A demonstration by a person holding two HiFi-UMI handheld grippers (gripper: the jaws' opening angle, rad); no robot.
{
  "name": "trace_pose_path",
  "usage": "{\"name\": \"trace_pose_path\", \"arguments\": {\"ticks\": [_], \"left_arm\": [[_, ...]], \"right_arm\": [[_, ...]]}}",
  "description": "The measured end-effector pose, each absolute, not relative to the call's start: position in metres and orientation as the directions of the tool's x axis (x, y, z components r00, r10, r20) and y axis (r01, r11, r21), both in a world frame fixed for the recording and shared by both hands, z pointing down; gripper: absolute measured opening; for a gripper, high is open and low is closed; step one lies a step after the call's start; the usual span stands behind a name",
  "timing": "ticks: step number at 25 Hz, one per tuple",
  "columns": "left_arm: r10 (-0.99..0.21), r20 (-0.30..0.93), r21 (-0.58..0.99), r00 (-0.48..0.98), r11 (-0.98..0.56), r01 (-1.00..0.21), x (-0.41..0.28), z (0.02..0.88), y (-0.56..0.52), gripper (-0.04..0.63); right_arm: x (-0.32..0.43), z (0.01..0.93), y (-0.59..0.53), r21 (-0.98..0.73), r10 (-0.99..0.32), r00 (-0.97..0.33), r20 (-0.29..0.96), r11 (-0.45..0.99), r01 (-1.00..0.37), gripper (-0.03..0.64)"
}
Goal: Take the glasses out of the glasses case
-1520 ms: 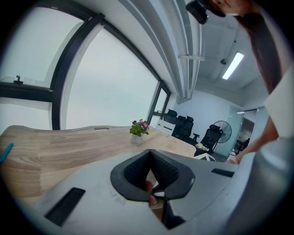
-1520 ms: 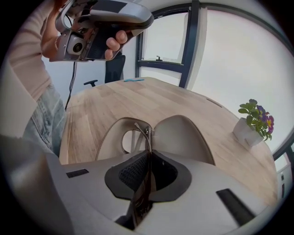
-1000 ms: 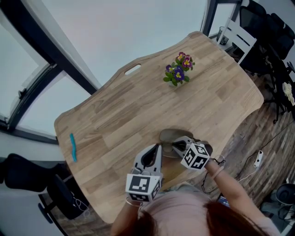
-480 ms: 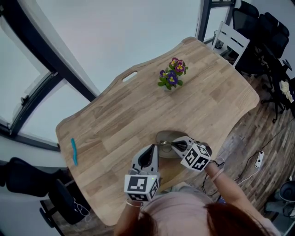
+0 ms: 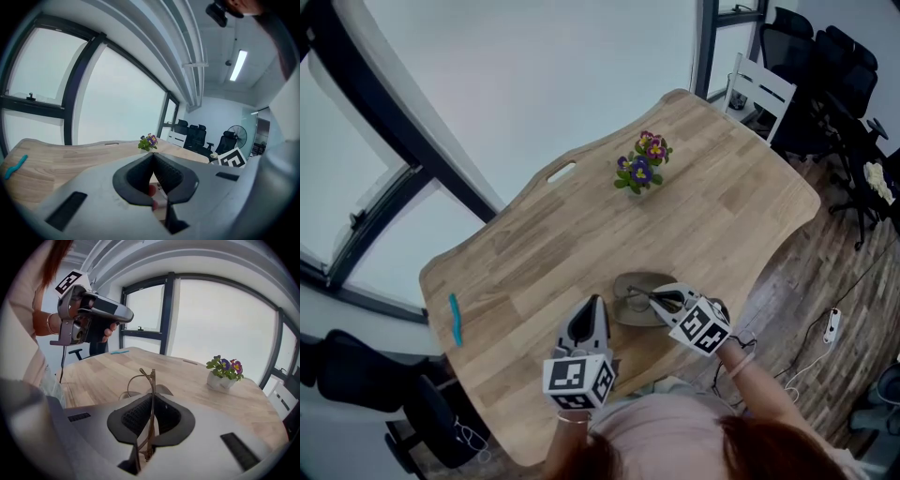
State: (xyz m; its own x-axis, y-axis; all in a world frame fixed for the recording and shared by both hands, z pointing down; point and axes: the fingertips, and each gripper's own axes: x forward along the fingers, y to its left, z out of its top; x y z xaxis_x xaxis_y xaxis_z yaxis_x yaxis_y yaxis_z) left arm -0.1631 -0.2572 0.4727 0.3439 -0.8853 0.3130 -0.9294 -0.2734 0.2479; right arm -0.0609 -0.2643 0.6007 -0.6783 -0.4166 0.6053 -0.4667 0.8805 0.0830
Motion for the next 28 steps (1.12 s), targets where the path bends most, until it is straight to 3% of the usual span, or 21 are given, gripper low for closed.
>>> {"name": "trace_pose_path", "arguments": {"ticks": [28], "left_arm": [[-0.895,0.267,0.192,0.357,-0.313,-0.930,-0.140,0.438,-0.235,0.000]], "right_arm": [[-0.014,0.503,-0.260,-0.026,-0.660,-0.672,0.336,0.707,-0.707,0.012]]}}
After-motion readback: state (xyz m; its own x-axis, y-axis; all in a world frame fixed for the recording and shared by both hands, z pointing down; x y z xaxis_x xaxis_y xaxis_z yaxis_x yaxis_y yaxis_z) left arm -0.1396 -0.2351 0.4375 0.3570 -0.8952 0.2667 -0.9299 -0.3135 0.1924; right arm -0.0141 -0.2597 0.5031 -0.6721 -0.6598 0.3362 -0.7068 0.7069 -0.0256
